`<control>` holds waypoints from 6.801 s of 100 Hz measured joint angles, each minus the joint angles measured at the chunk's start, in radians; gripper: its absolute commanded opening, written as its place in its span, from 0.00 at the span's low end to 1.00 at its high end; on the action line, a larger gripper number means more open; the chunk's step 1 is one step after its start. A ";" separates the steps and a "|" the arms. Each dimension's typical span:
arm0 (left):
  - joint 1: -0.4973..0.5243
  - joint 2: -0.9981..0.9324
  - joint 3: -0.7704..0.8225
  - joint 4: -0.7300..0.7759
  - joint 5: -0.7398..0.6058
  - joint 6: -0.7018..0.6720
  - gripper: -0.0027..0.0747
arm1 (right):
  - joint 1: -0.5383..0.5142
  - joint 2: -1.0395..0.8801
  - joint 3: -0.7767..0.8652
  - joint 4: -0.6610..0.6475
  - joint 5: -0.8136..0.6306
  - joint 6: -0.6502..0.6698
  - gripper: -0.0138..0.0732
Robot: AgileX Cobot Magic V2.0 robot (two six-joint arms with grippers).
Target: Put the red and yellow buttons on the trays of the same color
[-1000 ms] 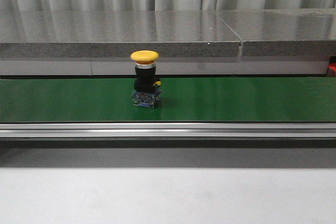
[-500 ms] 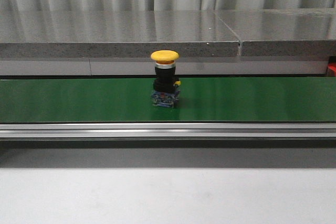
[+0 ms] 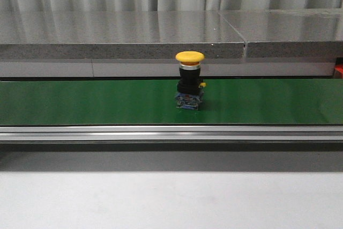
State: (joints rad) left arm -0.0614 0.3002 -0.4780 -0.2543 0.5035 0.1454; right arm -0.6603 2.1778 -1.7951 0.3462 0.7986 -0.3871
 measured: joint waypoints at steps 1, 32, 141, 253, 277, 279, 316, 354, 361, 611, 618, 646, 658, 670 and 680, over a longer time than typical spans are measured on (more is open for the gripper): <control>0.000 0.000 0.000 0.000 0.000 0.000 0.01 | 0.000 0.000 0.000 0.000 -0.003 0.000 0.20; 0.000 0.000 0.000 0.000 0.000 0.000 0.01 | 0.000 0.049 -0.003 0.000 -0.005 0.000 0.23; 0.000 0.000 0.000 0.000 0.000 0.000 0.01 | 0.002 -0.226 -0.006 0.009 0.055 0.000 0.83; 0.000 0.000 0.000 0.000 0.000 0.000 0.01 | 0.426 -0.884 0.832 0.038 -0.033 -0.150 0.83; 0.000 0.000 0.000 0.000 0.000 0.000 0.01 | 0.548 -0.884 0.866 0.038 -0.051 -0.201 0.83; 0.000 0.000 0.000 0.000 0.000 0.000 0.01 | 0.555 -0.884 0.866 0.038 -0.054 -0.200 0.83; 0.000 0.000 0.000 0.000 0.000 0.000 0.01 | 0.591 -0.797 0.838 0.065 -0.086 -0.206 0.83; 0.000 0.000 0.000 0.000 0.000 0.000 0.01 | 0.591 -0.692 0.774 0.090 -0.124 -0.235 0.67; 0.000 0.000 0.000 0.000 0.000 0.000 0.01 | 0.591 -0.685 0.772 0.091 -0.127 -0.235 0.54; 0.000 0.000 0.000 0.000 0.000 0.000 0.01 | -0.197 -0.663 0.967 -0.106 -0.361 0.303 0.37; 0.000 0.000 0.000 0.000 0.000 0.000 0.01 | -0.197 -0.642 0.967 -0.106 -0.368 0.303 0.37; 0.000 0.000 0.000 0.000 0.000 0.000 0.01 | -0.197 -0.630 0.967 -0.106 -0.378 0.303 0.53; 0.000 0.000 0.000 0.000 0.000 0.000 0.01 | -0.197 -0.630 0.967 -0.106 -0.378 0.303 0.71; 0.000 0.000 0.000 0.000 0.000 0.000 0.01 | -0.197 -0.630 0.967 -0.106 -0.378 0.303 0.78; 0.000 0.000 0.000 0.000 0.000 0.000 0.01 | -0.197 -0.630 0.967 -0.106 -0.378 0.303 0.78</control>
State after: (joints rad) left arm -0.0614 0.3002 -0.4780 -0.2543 0.5035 0.1454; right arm -0.8573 1.5481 -0.8277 0.2398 0.4202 -0.0844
